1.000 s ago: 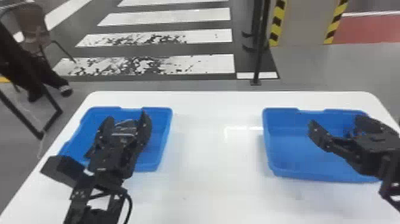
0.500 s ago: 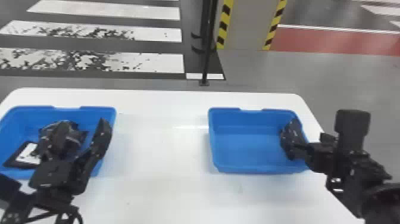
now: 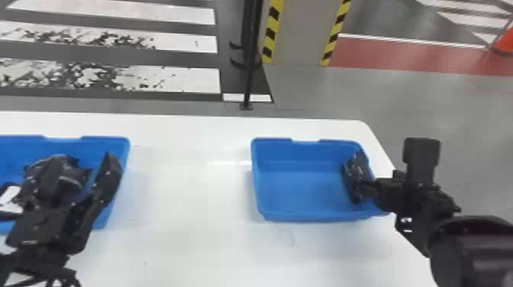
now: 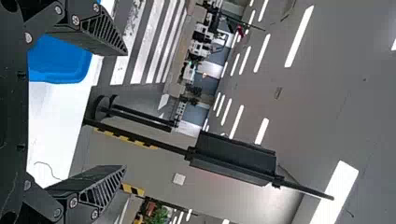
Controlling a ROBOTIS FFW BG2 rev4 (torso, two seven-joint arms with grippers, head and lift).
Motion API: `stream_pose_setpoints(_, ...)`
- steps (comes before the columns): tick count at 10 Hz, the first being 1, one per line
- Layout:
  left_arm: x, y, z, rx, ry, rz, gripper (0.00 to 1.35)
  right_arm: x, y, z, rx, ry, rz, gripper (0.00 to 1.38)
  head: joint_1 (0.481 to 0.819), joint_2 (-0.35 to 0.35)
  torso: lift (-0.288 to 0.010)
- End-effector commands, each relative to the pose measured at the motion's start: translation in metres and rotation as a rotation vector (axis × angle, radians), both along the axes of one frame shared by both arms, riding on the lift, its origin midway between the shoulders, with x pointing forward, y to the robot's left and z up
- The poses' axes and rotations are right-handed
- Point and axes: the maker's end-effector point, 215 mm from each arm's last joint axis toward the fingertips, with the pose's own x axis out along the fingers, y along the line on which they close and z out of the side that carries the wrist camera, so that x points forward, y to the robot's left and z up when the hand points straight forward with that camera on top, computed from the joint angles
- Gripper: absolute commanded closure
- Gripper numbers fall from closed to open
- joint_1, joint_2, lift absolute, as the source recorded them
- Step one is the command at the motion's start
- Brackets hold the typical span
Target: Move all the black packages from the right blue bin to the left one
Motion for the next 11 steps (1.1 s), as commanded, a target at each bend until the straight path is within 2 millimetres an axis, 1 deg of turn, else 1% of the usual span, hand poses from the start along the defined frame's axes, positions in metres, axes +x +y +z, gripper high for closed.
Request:
stream_pose_setpoints(1, 0.0, 0.004, 0.002, 0.0, -0.007, 0.007, 0.22, 0.004, 0.0, -0.006, 0.01, 0.003, 0.002, 0.11, 0.695, -0.179, -0.169)
stream_pose_setpoints(4, -0.001, 0.007, 0.01, -0.007, -0.033, 0.015, 0.22, 0.017, 0.009, -0.012, 0.034, 0.005, 0.031, 0.11, 0.695, -0.167, -0.169)
stream_pose_setpoints(5, -0.001, 0.007, 0.009, -0.008, -0.03, 0.015, 0.22, 0.019, 0.014, -0.014, 0.032, 0.008, 0.04, 0.11, 0.695, -0.163, -0.169)
stream_pose_setpoints(9, -0.002, 0.008, 0.011, -0.019, -0.039, 0.019, 0.22, 0.025, 0.02, -0.026, 0.049, 0.032, 0.05, 0.11, 0.695, -0.147, -0.169)
stream_pose_setpoints(11, -0.003, 0.011, 0.01, -0.029, -0.042, 0.025, 0.22, 0.027, 0.026, -0.03, 0.055, 0.039, 0.066, 0.13, 0.695, -0.142, -0.169)
